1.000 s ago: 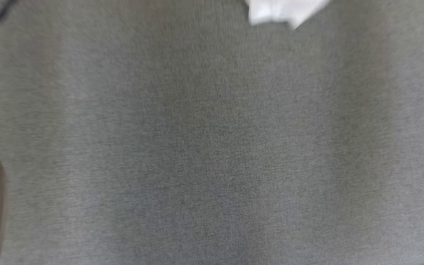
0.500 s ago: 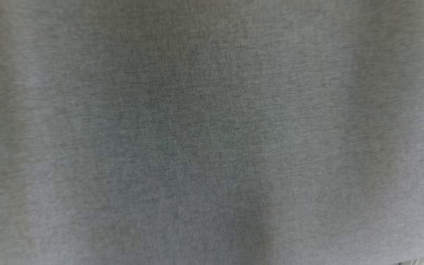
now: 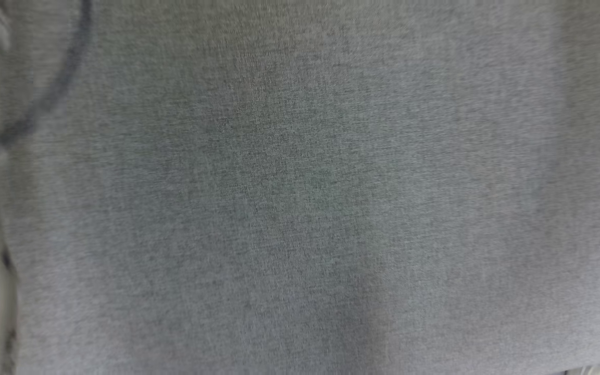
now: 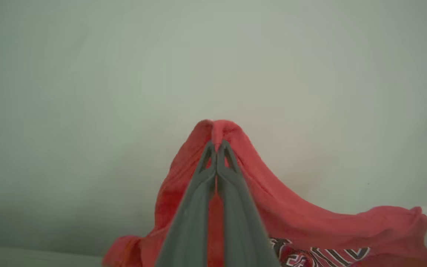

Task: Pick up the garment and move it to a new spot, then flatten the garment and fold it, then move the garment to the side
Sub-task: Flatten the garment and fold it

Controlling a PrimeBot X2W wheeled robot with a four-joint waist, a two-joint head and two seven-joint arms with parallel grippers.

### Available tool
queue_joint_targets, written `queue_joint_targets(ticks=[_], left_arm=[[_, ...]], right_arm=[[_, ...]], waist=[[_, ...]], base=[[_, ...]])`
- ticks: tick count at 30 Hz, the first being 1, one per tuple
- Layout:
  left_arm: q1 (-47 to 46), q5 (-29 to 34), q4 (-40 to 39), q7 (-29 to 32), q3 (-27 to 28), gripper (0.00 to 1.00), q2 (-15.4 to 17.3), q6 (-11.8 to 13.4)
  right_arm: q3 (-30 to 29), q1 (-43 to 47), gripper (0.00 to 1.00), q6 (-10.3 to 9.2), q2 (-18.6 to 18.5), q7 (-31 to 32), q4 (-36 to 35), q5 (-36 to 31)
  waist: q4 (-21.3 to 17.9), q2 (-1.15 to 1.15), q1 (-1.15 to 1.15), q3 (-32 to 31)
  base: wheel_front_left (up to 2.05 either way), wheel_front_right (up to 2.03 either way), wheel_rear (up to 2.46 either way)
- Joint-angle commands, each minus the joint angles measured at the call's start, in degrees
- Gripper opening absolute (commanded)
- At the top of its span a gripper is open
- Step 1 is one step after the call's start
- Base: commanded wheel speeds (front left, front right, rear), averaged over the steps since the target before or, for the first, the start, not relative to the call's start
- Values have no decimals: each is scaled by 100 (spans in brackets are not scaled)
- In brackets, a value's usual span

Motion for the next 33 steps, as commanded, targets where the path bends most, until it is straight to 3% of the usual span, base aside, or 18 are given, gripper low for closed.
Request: queue_joint_targets(ticks=[1,4,12,19,26,33], left_arm=[[419,-197,-172,158,-149,0,53,-40],[1117,-462,-466,404,-367,0,182,-31],[3109,-917,-989,787,-614,0,379,22],[4739,-1235,-1416,684,-581,0,145,466],[6148,-1497,-1804,517,-590,0,-82,696],[6957,-1483,-2070,416,-702,0,-158,831]], right_arm=[[103,377,0,3,-83,-1,32,249],[244,965,0,3,-222,133,51,583],[660,2795,0,3,-596,1289,-464,1243],[419,4421,0,3,-777,2500,-1138,1455],[-139,6071,0,3,-553,3815,-2019,1599],[-586,7164,0,3,-211,4504,-2751,1563]], waist=[[156,-1,1,-533],[222,-1,1,-974],[310,-1,1,-2108],[412,-1,1,-2860],[533,-1,1,-3413],[585,-1,1,-3674]], base=[[0,0,0],[0,0,0],[0,0,0],[0,0,0],[0,0,0],[0,0,0]])
